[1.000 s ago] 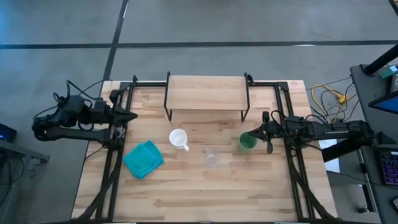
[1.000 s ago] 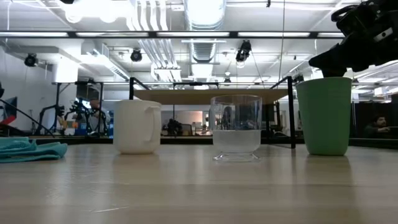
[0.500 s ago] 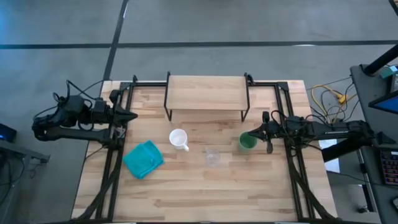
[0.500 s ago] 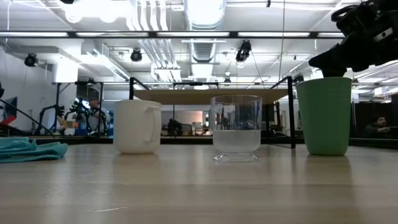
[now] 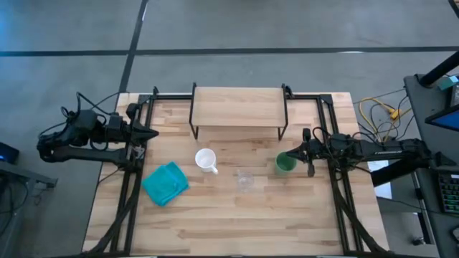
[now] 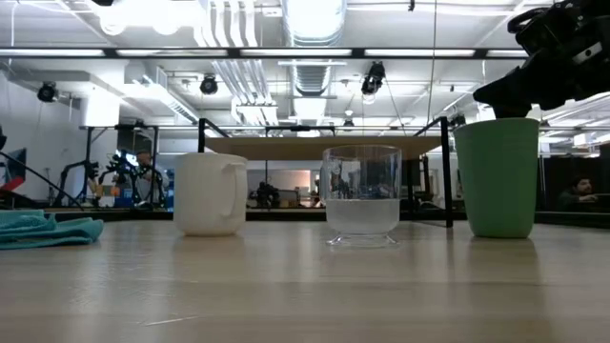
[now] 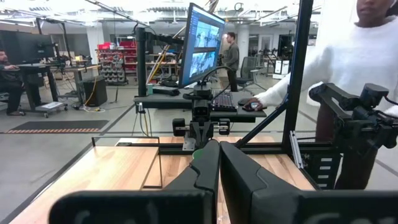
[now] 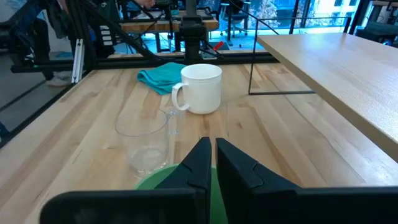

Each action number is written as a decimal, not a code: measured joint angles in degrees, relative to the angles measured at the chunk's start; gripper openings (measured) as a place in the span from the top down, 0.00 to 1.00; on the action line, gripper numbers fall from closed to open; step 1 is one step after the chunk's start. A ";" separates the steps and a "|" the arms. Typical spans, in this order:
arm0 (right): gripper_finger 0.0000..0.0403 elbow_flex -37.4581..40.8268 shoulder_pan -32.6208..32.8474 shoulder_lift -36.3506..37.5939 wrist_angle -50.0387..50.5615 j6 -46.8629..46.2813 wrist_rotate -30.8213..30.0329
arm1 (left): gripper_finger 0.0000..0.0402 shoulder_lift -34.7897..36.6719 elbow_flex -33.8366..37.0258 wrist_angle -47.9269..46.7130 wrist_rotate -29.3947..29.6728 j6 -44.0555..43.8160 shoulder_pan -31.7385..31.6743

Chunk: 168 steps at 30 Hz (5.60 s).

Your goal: Stack small to large cups/mugs on shelf

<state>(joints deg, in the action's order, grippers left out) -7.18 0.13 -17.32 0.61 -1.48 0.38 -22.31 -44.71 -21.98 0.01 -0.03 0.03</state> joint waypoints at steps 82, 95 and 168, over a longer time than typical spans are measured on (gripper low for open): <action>0.96 0.00 -0.03 -0.24 0.01 5.35 -15.46 | 1.00 -0.02 0.00 0.00 0.02 6.56 -0.02; 0.96 0.00 -0.03 -0.24 0.01 4.68 -15.47 | 1.00 -0.02 0.00 2.33 0.02 6.49 -0.01; 0.96 -56.36 -0.03 -22.23 24.46 9.18 -7.93 | 1.00 -26.99 -0.20 31.90 14.86 5.18 -0.02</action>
<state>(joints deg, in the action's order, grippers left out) -63.54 0.10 -39.55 25.08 7.70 -7.55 -49.30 -44.91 9.93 14.87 5.15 0.01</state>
